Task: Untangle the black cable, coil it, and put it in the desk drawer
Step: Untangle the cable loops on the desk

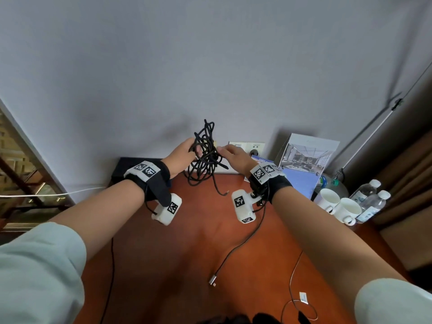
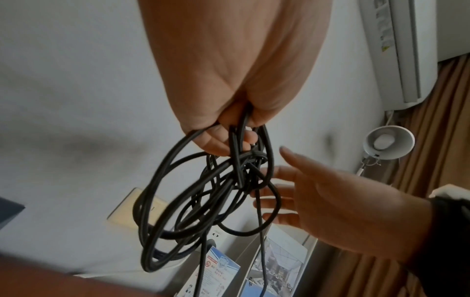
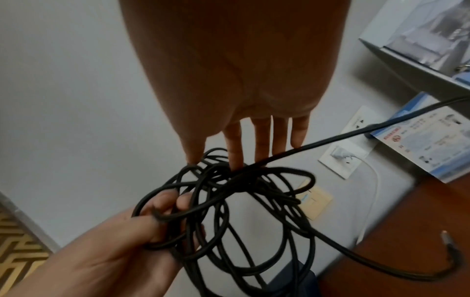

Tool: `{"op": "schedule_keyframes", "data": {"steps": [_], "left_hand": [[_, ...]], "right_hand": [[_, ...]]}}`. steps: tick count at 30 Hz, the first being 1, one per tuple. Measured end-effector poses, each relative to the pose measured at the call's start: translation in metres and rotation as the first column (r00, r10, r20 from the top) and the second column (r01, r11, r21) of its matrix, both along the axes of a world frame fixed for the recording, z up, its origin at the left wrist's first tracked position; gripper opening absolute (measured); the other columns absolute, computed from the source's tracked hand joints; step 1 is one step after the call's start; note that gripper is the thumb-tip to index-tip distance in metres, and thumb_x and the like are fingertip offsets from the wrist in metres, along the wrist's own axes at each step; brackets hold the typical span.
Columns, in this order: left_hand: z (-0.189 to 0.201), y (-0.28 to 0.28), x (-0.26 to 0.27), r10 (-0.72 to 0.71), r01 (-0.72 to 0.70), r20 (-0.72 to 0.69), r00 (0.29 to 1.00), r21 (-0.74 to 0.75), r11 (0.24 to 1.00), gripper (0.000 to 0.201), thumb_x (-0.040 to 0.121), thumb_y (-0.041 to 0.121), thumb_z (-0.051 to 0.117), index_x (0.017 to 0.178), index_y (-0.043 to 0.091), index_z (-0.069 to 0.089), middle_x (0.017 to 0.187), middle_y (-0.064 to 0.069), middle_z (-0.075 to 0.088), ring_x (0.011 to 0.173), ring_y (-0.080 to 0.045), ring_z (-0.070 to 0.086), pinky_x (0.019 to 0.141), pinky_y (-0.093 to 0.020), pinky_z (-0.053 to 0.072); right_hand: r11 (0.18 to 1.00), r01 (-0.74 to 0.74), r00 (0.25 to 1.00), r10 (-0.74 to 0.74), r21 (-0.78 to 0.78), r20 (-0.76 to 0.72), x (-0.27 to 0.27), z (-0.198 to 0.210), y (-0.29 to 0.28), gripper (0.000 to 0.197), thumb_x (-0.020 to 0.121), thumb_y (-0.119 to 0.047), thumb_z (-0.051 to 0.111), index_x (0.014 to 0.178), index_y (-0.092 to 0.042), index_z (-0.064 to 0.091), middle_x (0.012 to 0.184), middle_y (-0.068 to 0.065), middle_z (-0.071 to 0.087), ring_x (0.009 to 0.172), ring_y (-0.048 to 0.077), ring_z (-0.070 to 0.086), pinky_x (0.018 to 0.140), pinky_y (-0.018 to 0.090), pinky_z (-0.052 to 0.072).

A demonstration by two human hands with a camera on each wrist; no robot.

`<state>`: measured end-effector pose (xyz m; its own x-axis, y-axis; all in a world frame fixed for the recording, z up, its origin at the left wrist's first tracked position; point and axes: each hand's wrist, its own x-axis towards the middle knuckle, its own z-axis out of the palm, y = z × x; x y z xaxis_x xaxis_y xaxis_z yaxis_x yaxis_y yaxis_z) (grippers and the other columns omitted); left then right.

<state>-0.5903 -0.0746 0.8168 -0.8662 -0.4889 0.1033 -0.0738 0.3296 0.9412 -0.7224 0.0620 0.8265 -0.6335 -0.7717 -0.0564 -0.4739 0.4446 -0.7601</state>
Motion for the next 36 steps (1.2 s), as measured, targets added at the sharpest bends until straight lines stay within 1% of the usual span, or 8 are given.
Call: {"op": "schedule_keyframes", "data": {"steps": [7,11,14,18,24,29,32,36], "left_hand": [[-0.002,0.015,-0.007,-0.041,0.041,-0.031,0.999,-0.015,0.999,0.035,0.087,-0.013,0.034,0.081,0.02,0.046,0.086,0.002,0.051,0.09,-0.017,0.048,0.097,-0.037,0.04],[-0.002,0.022,-0.008,-0.062,0.064,-0.061,0.996,0.035,0.997,0.038,0.083,-0.018,0.029,0.083,0.015,0.047,0.089,0.001,0.054,0.096,-0.018,0.05,0.098,-0.031,0.037],[-0.006,0.023,-0.011,-0.027,0.031,-0.069,0.997,0.059,0.998,0.043,0.08,-0.02,0.025,0.087,0.014,0.051,0.094,0.002,0.058,0.102,-0.016,0.053,0.102,-0.029,0.035],[-0.013,0.023,-0.015,0.015,0.013,-0.127,0.992,0.218,0.976,0.042,0.076,-0.024,0.023,0.08,0.011,0.047,0.096,-0.002,0.062,0.102,-0.014,0.056,0.104,-0.034,0.035],[-0.012,0.017,-0.013,-0.073,0.126,-0.145,0.987,0.401,0.908,0.042,0.084,-0.025,0.026,0.083,0.013,0.044,0.101,-0.002,0.062,0.096,-0.008,0.058,0.08,-0.021,0.044],[-0.007,0.017,-0.013,-0.025,0.076,-0.121,0.992,0.438,0.896,0.034,0.08,-0.014,0.037,0.098,0.011,0.052,0.115,-0.009,0.058,0.111,-0.019,0.057,0.102,-0.033,0.04],[-0.004,0.018,-0.015,0.084,0.051,-0.202,0.976,0.585,0.809,0.04,0.073,0.008,0.044,0.111,0.015,0.041,0.123,-0.017,0.056,0.109,-0.026,0.058,0.097,-0.038,0.042],[0.004,0.015,-0.019,0.065,-0.07,-0.038,0.997,-0.119,0.99,0.012,0.093,0.028,0.054,0.104,0.027,0.049,0.118,-0.005,0.056,0.103,-0.016,0.056,0.099,-0.034,0.043]], "right_hand": [[0.992,0.117,0.985,-0.122,0.045,0.12,-0.007,-0.007,-0.002,0.051,0.086,-0.056,0.059,0.109,-0.013,0.044,0.09,-0.001,0.052,0.081,0.012,0.049,0.076,0.027,0.04],[0.99,0.137,0.899,-0.119,-0.013,0.423,-0.01,-0.01,0.005,0.065,0.081,-0.031,0.073,0.124,-0.014,0.027,0.091,0.01,0.054,0.08,0.019,0.055,0.073,0.03,0.046],[0.99,0.092,0.884,-0.031,-0.108,0.466,-0.015,-0.005,0.012,0.041,0.072,-0.021,0.073,0.103,-0.006,0.05,0.068,0.014,0.054,0.057,0.02,0.047,0.06,0.03,0.042],[0.947,0.244,0.847,-0.103,-0.21,0.521,-0.02,-0.005,0.011,0.022,0.079,0.002,0.065,0.1,-0.002,0.058,0.085,0.017,0.062,0.077,0.026,0.055,0.061,0.027,0.045],[0.936,0.289,0.819,-0.134,-0.199,0.558,-0.028,-0.008,0.004,0.039,0.077,-0.011,0.075,0.113,-0.001,0.065,0.087,0.01,0.069,0.077,0.018,0.06,0.074,0.026,0.049],[0.926,0.317,0.825,-0.162,-0.206,0.541,-0.034,-0.003,0.008,0.03,0.081,-0.013,0.072,0.109,-0.002,0.069,0.077,0.005,0.066,0.047,0.004,0.05,0.051,0.016,0.042],[0.908,0.349,0.856,-0.209,-0.231,0.472,-0.039,-0.001,0.01,0.027,0.08,-0.011,0.072,0.106,-0.003,0.07,0.082,0.002,0.066,0.061,0.005,0.057,0.057,0.015,0.046],[0.879,0.381,0.866,-0.23,-0.286,0.444,-0.043,-0.006,0.01,0.029,0.078,-0.007,0.072,0.106,-0.004,0.067,0.085,0.004,0.065,0.071,0.013,0.056,0.06,0.018,0.045]]}}
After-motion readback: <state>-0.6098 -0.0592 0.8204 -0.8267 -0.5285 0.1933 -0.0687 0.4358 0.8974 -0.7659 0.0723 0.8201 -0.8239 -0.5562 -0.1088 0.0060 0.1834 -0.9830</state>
